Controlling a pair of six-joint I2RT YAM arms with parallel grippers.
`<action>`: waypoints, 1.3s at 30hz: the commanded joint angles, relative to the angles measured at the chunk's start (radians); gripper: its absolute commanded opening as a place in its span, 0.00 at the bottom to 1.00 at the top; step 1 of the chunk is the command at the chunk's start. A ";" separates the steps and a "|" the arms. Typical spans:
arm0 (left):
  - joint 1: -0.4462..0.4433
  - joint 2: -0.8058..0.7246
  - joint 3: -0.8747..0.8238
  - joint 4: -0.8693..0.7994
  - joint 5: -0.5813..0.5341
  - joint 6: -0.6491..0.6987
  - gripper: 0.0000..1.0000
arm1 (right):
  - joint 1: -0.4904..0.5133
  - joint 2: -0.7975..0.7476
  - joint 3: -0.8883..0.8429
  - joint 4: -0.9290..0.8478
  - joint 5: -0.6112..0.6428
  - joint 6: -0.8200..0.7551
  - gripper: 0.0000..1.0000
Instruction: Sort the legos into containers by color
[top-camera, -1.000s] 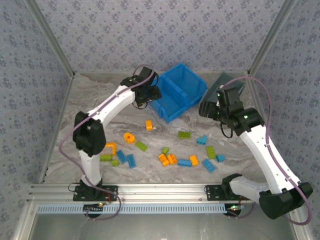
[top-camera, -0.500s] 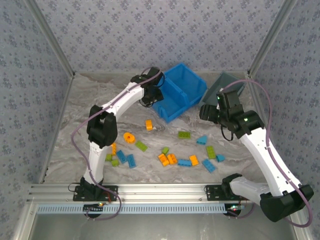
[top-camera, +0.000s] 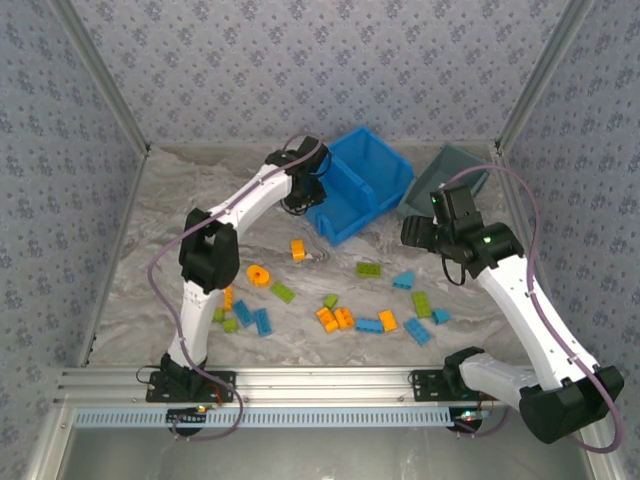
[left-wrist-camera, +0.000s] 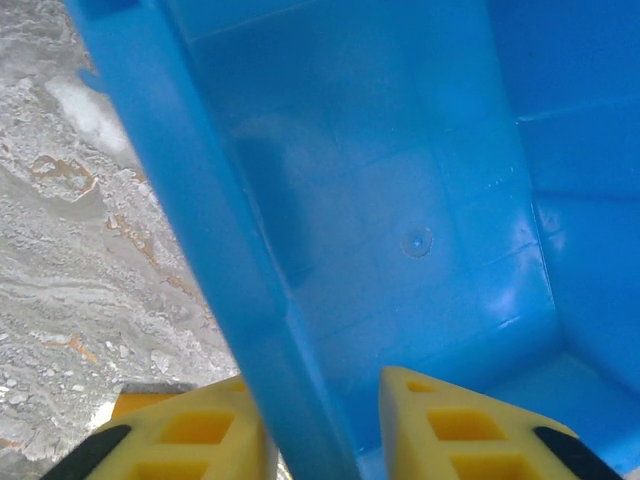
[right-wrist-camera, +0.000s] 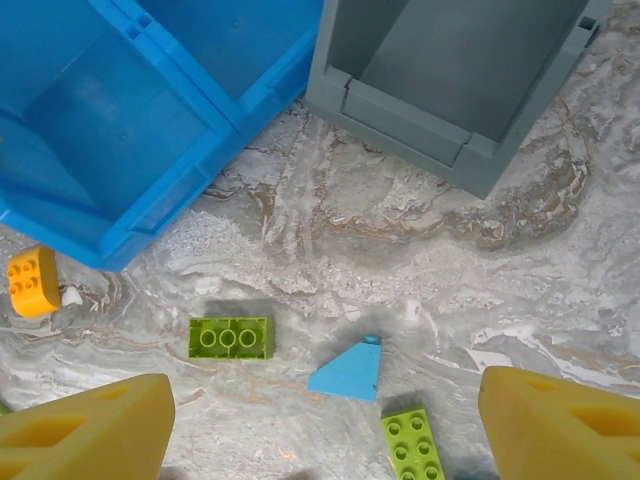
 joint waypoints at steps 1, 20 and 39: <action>-0.002 0.023 0.045 -0.044 -0.021 0.009 0.25 | -0.035 0.016 -0.010 -0.009 0.019 -0.001 0.82; 0.190 -0.041 0.108 -0.098 -0.072 0.268 0.00 | -0.315 0.410 0.179 0.159 -0.096 -0.100 0.78; 0.212 -0.346 -0.436 0.104 0.095 0.394 0.00 | -0.312 0.924 0.621 0.078 -0.053 -0.165 0.64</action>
